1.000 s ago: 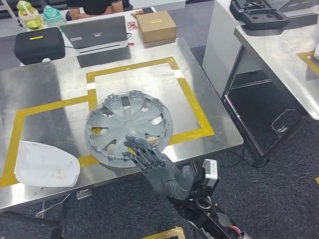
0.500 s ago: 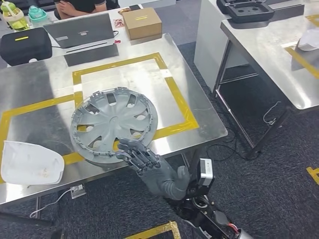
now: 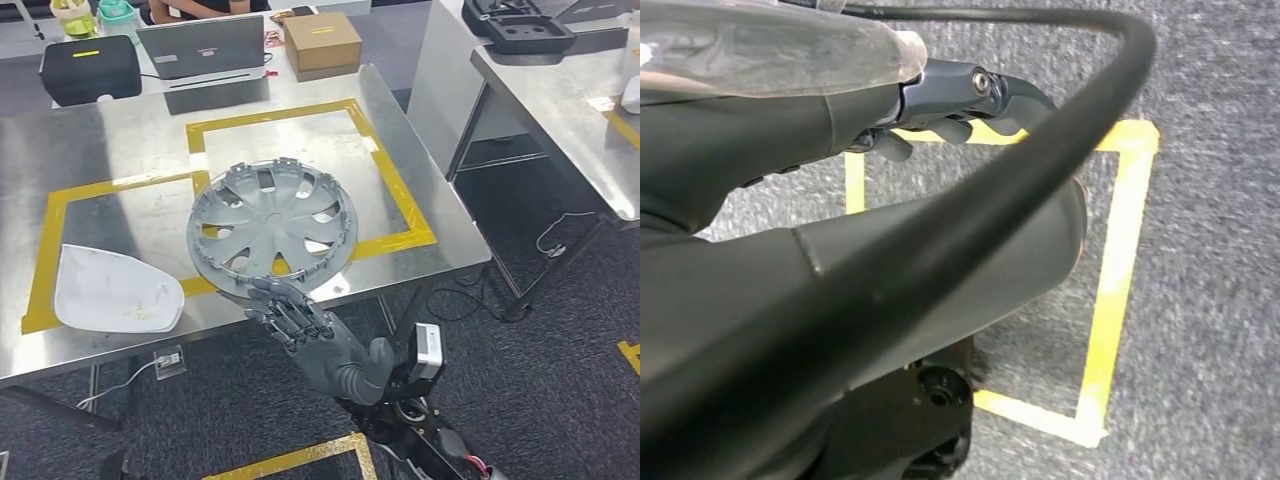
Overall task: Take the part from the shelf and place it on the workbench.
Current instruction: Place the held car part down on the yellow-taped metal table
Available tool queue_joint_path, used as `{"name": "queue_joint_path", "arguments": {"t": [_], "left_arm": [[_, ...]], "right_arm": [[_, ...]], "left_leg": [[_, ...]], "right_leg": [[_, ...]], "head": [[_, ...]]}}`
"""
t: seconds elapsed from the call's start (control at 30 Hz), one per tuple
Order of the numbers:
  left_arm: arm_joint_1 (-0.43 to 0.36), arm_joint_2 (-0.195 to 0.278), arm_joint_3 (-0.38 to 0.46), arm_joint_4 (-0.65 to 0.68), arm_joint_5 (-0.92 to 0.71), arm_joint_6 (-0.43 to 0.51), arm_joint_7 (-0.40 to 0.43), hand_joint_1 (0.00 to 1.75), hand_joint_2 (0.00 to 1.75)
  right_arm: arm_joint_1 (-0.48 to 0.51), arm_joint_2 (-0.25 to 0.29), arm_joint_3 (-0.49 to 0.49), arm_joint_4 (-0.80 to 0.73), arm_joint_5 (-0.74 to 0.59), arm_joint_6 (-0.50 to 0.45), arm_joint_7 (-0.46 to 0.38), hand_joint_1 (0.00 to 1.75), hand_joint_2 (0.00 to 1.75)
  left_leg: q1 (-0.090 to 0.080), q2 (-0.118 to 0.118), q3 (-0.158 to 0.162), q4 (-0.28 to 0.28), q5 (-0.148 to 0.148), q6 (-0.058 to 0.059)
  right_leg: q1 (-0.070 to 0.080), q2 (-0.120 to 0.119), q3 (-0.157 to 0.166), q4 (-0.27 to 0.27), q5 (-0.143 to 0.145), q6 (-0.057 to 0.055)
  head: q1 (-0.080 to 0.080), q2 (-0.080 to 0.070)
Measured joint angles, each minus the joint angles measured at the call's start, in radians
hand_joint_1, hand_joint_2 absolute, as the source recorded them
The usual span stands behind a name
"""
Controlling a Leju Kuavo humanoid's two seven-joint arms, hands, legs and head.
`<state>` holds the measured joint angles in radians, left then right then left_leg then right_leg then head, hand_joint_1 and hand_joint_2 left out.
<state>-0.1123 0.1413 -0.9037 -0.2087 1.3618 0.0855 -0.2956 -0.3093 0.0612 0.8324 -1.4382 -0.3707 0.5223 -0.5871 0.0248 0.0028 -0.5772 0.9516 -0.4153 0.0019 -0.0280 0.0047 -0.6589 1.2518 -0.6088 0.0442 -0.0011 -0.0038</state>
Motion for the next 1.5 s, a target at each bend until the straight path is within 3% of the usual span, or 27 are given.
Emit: {"name": "queue_joint_path", "arguments": {"t": [0.03, 0.07, 0.13, 0.2, 0.27, 0.33, 0.4, 0.47, 0.5, 0.53, 0.57, 0.63, 0.7, 0.77, 0.8, 0.87, 0.93, 1.0, 1.03, 1.07, 1.1, 1.17, 1.23, 1.27, 1.33, 1.4, 1.5], "left_arm": [[0.0, 0.0, 0.0, 0.0, 0.0, 0.0, 0.0, 0.0, 0.0], [0.001, 0.0, 0.0, 0.0, 0.0, 0.0, 0.0, 0.0, 0.0], [0.001, -0.001, 0.0, 0.0, 0.0, 0.0, 0.0, 0.0, 0.0], [0.001, -0.003, 0.0, 0.0, 0.001, 0.0, 0.0, 0.0, 0.0], [0.002, -0.003, 0.0, 0.0, 0.003, 0.0, 0.0, 0.0, 0.0], [0.004, 0.0, 0.0, 0.0, 0.003, 0.001, 0.0, 0.0, 0.0], [0.006, 0.0, 0.0, 0.001, 0.003, 0.001, 0.0, 0.0, 0.0], [0.006, -0.001, 0.0, 0.001, 0.004, 0.001, 0.0, 0.0, 0.0], [0.006, -0.001, 0.0, 0.001, 0.004, 0.001, 0.0, 0.0, 0.0], [0.006, 0.0, 0.0, 0.001, 0.004, 0.001, 0.0, 0.0, 0.0], [0.006, 0.0, 0.0, 0.001, 0.004, 0.001, 0.0, 0.0, 0.0], [0.006, 0.001, 0.0, 0.001, 0.005, 0.001, 0.0, 0.0, 0.0], [0.005, 0.002, 0.0, 0.001, 0.006, 0.001, 0.0, 0.0, 0.0], [0.004, 0.003, 0.0, 0.001, 0.007, 0.001, 0.0, 0.0, 0.0], [0.005, 0.002, 0.0, 0.001, 0.007, 0.001, 0.0, 0.0, 0.0], [0.004, 0.002, 0.0, 0.001, 0.007, 0.001, 0.0, 0.0, 0.0], [0.003, 0.001, 0.0, 0.001, 0.008, 0.001, 0.0, 0.0, 0.0], [0.004, 0.001, 0.0, 0.001, 0.009, 0.001, 0.0, 0.0, 0.0], [0.004, 0.001, 0.0, 0.001, 0.01, 0.001, 0.0, 0.0, 0.0], [0.004, 0.001, 0.0, 0.001, 0.01, 0.001, 0.0, 0.0, 0.0], [0.004, 0.001, 0.0, 0.001, 0.011, 0.001, 0.0, 0.0, 0.0], [0.004, 0.001, 0.0, 0.001, 0.012, 0.001, 0.0, 0.0, 0.0], [0.006, 0.0, 0.0, 0.001, 0.013, 0.001, 0.0, 0.0, 0.0], [0.006, 0.0, 0.0, 0.001, 0.013, 0.001, -0.001, 0.0, 0.0], [0.006, 0.0, 0.0, 0.001, 0.013, 0.001, -0.002, 0.0, 0.0], [0.007, 0.0, 0.0, 0.001, 0.013, 0.001, -0.003, 0.0, 0.0], [0.008, 0.0, 0.0, 0.001, 0.013, 0.001, -0.003, 0.0, 0.0]], "right_arm": [[0.0, -0.001, 0.0, 0.0, 0.0, 0.0, 0.0, 0.0, 0.0], [0.0, -0.001, 0.0, 0.0, 0.001, 0.0, 0.0, 0.0, 0.0], [-0.002, -0.001, 0.0, 0.0, 0.002, 0.001, 0.0, 0.0, 0.0], [-0.005, -0.001, 0.001, 0.0, 0.004, 0.0, -0.001, 0.0, 0.0], [-0.007, -0.001, 0.001, 0.0, 0.009, -0.004, 0.0, 0.0, 0.0], [-0.008, -0.001, 0.001, 0.0, 0.015, -0.012, 0.003, 0.0, 0.0], [-0.01, -0.001, 0.001, 0.0, 0.019, -0.019, 0.006, 0.0, 0.87], [-0.011, -0.001, 0.001, 0.0, 0.022, -0.023, 0.009, 0.0, 1.75], [-0.011, -0.001, 0.001, 0.001, 0.023, -0.024, 0.01, 0.0, 1.75], [-0.011, -0.001, 0.001, 0.002, 0.023, -0.025, 0.01, 0.0, 1.75], [-0.011, -0.001, 0.001, 0.003, 0.023, -0.024, 0.009, 0.0, 1.75], [-0.011, -0.001, 0.002, 0.004, 0.017, -0.016, 0.005, 0.0, 1.75], [-0.012, -0.001, 0.001, 0.004, 0.011, -0.006, 0.001, 0.0, 1.75], [-0.015, -0.001, 0.001, 0.004, 0.004, 0.006, 0.0, 0.0, 1.75], [-0.015, -0.001, 0.001, 0.005, 0.001, 0.011, -0.001, 0.0, 1.75], [-0.016, -0.001, 0.001, 0.005, -0.003, 0.017, -0.002, 0.0, 0.87], [-0.016, -0.001, 0.0, 0.005, -0.004, 0.019, -0.002, 0.0, 0.0], [-0.016, -0.002, 0.0, 0.006, -0.007, 0.021, -0.003, 0.0, 0.0], [-0.016, -0.002, 0.0, 0.008, -0.01, 0.021, -0.002, 0.0, 0.0], [-0.016, -0.003, 0.0, 0.009, -0.012, 0.022, -0.002, 0.0, 0.0], [-0.016, -0.003, 0.0, 0.01, -0.015, 0.023, -0.002, 0.0, 0.0], [-0.018, -0.003, 0.001, 0.011, -0.019, 0.024, -0.002, 0.0, 0.0], [-0.024, -0.003, 0.001, 0.011, -0.023, 0.027, -0.001, 0.0, 0.0], [-0.026, -0.003, 0.001, 0.011, -0.024, 0.027, 0.0, 0.0, 0.0], [-0.029, -0.003, 0.002, 0.011, -0.024, 0.027, 0.0, 0.0, 0.0], [-0.029, -0.003, 0.003, 0.011, -0.025, 0.028, 0.001, 0.0, 0.0], [-0.029, -0.003, 0.005, 0.013, -0.027, 0.028, 0.001, 0.0, 0.0]], "left_leg": [[-0.005, 0.001, -0.011, 0.0, 0.008, 0.002], [-0.01, 0.001, -0.021, 0.001, 0.016, 0.002], [-0.017, 0.0, -0.036, 0.001, 0.031, 0.001], [-0.02, 0.0, -0.043, 0.001, 0.047, -0.006], [-0.019, 0.001, -0.045, -0.005, 0.065, -0.018], [-0.017, 0.0, -0.051, -0.005, 0.064, -0.029], [-0.015, -0.003, -0.08, 0.058, -0.013, -0.037], [-0.01, -0.003, -0.119, 0.189, -0.122, -0.045], [-0.008, -0.003, -0.129, 0.249, -0.146, -0.05], [-0.007, -0.003, -0.128, 0.289, -0.144, -0.053], [-0.005, -0.003, -0.11, 0.292, -0.118, -0.056], [-0.002, -0.003, -0.019, 0.191, -0.06, -0.057], [-0.003, -0.004, 0.086, 0.039, -0.059, -0.05], [-0.009, -0.005, 0.123, -0.029, -0.076, -0.037], [-0.008, -0.004, 0.118, -0.033, -0.072, -0.026], [-0.006, 0.001, 0.1, -0.034, -0.054, -0.007], [-0.005, 0.007, 0.075, -0.036, -0.032, 0.007], [-0.007, 0.012, 0.046, -0.034, -0.01, 0.01], [-0.008, 0.016, 0.032, -0.033, 0.001, 0.01], [-0.009, 0.019, 0.019, -0.032, 0.011, 0.008], [-0.009, 0.023, 0.006, -0.03, 0.02, 0.006], [-0.01, 0.031, -0.011, -0.025, 0.034, -0.002], [-0.013, 0.044, -0.017, -0.02, 0.045, -0.013], [-0.013, 0.052, -0.017, -0.021, 0.05, -0.02], [-0.009, 0.061, -0.019, -0.02, 0.055, -0.036], [-0.005, 0.041, -0.039, 0.025, 0.004, -0.047], [-0.006, 0.008, -0.106, 0.219, -0.133, -0.053]], "right_leg": [[0.003, 0.0, 0.012, 0.017, -0.002, -0.004], [0.006, 0.0, 0.043, -0.005, 0.016, -0.011], [0.018, 0.0, 0.145, -0.141, 0.062, -0.032], [0.029, 0.001, 0.233, -0.279, 0.073, -0.05], [0.037, 0.001, 0.253, -0.327, 0.074, -0.056], [0.032, -0.002, 0.236, -0.334, 0.094, -0.064], [0.025, -0.007, 0.211, -0.34, 0.122, -0.077], [0.025, -0.009, 0.182, -0.339, 0.148, -0.083], [0.026, -0.009, 0.167, -0.338, 0.161, -0.082], [0.026, -0.01, 0.152, -0.336, 0.174, -0.08], [0.025, -0.01, 0.135, -0.333, 0.185, -0.077], [0.024, -0.01, 0.104, -0.321, 0.201, -0.069], [0.027, -0.011, 0.085, -0.307, 0.212, -0.06], [0.029, -0.012, 0.077, -0.301, 0.224, -0.048], [0.029, -0.012, 0.075, -0.301, 0.231, -0.041], [0.027, -0.009, 0.06, -0.279, 0.204, -0.03], [0.023, -0.007, 0.029, -0.184, 0.105, -0.021], [0.02, -0.007, 0.004, -0.046, 0.018, -0.014], [0.019, -0.007, 0.005, 0.0, 0.01, -0.012], [0.018, -0.008, 0.02, 0.013, 0.026, -0.011], [0.017, -0.009, 0.052, -0.013, 0.057, -0.011], [0.019, -0.031, 0.16, -0.155, 0.099, -0.013], [0.025, -0.057, 0.244, -0.296, 0.09, -0.027], [0.029, -0.06, 0.257, -0.331, 0.08, -0.037], [0.031, -0.045, 0.242, -0.342, 0.09, -0.059], [0.03, -0.031, 0.225, -0.345, 0.111, -0.078], [0.031, -0.006, 0.196, -0.343, 0.14, -0.089]], "head": [[0.005, 0.0], [0.009, 0.0], [0.014, 0.0], [0.015, 0.0], [0.014, 0.0], [0.016, 0.0], [0.008, 0.0], [-0.006, 0.0], [-0.011, 0.0], [-0.015, 0.0], [-0.019, 0.0], [-0.028, 0.0], [-0.034, 0.0], [-0.032, 0.0], [-0.029, 0.0], [-0.024, 0.0], [-0.011, 0.0], [0.002, 0.0], [0.007, 0.0], [0.012, 0.0], [0.016, 0.0], [0.024, 0.0], [0.029, 0.0], [0.029, 0.0], [0.025, 0.0], [0.021, 0.0], [0.001, 0.0]]}}
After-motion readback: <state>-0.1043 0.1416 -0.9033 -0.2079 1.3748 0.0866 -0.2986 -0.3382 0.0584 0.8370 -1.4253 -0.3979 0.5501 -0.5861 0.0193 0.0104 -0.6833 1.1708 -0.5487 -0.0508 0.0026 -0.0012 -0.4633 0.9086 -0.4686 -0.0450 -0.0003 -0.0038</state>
